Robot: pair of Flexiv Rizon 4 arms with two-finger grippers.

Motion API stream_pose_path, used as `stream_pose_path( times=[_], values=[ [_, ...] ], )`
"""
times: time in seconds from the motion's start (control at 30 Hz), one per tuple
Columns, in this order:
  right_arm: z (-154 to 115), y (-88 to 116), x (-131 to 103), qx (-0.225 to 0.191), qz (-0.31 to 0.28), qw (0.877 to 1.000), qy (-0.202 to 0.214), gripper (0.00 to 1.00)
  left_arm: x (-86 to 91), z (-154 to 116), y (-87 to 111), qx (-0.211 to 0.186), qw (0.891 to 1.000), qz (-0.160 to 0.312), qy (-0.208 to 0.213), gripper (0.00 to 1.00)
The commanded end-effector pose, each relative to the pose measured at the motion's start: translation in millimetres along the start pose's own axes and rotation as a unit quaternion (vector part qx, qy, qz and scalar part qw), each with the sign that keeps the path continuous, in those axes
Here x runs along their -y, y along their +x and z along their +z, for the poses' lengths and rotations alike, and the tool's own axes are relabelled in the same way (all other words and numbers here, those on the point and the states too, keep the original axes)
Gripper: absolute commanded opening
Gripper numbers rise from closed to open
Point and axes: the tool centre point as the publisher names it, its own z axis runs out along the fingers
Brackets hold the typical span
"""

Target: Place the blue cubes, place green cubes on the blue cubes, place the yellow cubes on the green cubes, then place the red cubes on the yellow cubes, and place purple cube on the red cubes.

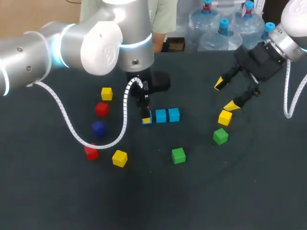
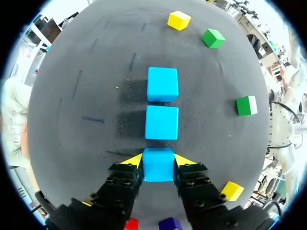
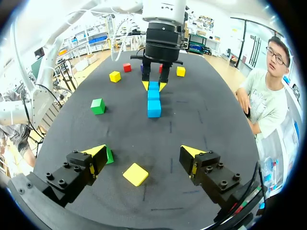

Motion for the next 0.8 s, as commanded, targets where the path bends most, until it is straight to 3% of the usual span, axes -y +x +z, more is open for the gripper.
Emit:
stream_pose_path(
  times=[0.03, 0.8],
  values=[
    [0.2, 0.2, -0.2, 0.001, -0.001, 1.000, 0.000, 1.00, 0.5, 3.1, 1.5, 0.001, 1.000, 0.000, 0.000, 0.00],
    [0.2, 0.2, -0.2, 0.001, -0.001, 1.000, 0.000, 1.00, -2.3, 0.7, -3.5, 0.003, 1.000, 0.005, -0.004, 0.00]
  ],
)
